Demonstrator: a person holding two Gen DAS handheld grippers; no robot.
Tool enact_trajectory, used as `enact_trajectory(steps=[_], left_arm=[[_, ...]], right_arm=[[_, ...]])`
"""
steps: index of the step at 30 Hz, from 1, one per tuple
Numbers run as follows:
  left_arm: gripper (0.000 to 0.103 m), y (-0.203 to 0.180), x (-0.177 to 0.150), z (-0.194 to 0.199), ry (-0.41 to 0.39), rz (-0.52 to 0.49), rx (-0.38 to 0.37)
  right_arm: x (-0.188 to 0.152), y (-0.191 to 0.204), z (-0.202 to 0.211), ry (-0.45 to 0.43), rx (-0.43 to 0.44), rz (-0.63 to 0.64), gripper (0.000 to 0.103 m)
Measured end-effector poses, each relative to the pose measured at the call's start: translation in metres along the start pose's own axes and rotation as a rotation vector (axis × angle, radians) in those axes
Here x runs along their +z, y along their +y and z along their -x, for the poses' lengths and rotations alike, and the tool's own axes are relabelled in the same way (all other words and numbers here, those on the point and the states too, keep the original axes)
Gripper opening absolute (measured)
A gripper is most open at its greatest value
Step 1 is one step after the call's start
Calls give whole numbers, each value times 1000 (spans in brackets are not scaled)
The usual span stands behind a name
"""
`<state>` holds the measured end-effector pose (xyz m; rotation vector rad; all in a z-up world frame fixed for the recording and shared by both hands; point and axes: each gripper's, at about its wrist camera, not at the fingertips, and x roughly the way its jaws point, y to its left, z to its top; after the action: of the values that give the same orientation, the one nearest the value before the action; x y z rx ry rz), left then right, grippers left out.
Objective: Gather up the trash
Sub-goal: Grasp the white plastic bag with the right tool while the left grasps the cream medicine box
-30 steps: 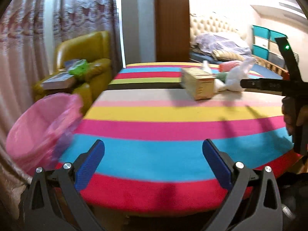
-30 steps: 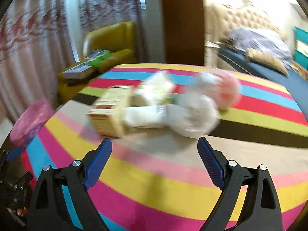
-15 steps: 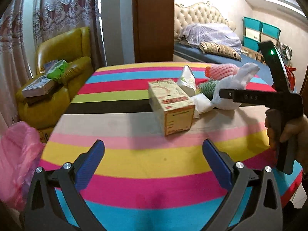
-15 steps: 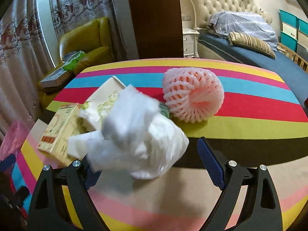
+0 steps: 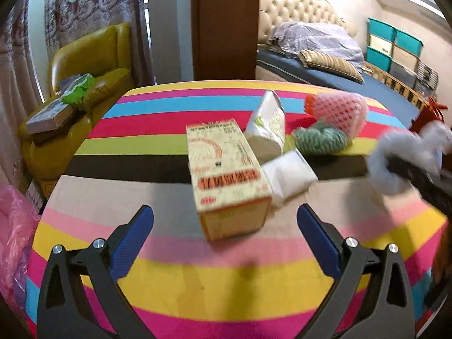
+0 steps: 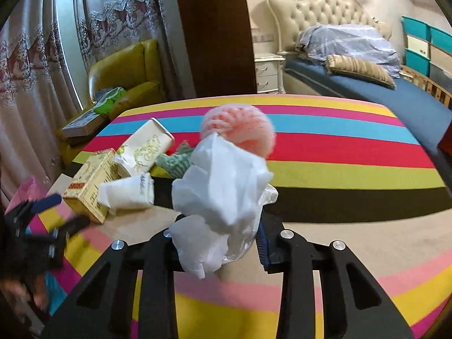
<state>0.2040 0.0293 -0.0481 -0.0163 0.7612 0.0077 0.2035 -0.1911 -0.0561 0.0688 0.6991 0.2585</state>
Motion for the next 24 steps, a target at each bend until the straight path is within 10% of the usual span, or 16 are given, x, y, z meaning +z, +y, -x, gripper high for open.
enact_trajectory(steps=[10, 18, 24], left_arm=[[90, 22, 33, -17, -31, 191, 42], [83, 11, 43, -45, 43, 128, 89], [49, 16, 31, -48, 96, 169, 73]], right_arm=[[-19, -16, 21, -16, 31, -44, 33], [-19, -16, 22, -15, 30, -59, 33], [-19, -17, 23, -15, 34, -71, 33]])
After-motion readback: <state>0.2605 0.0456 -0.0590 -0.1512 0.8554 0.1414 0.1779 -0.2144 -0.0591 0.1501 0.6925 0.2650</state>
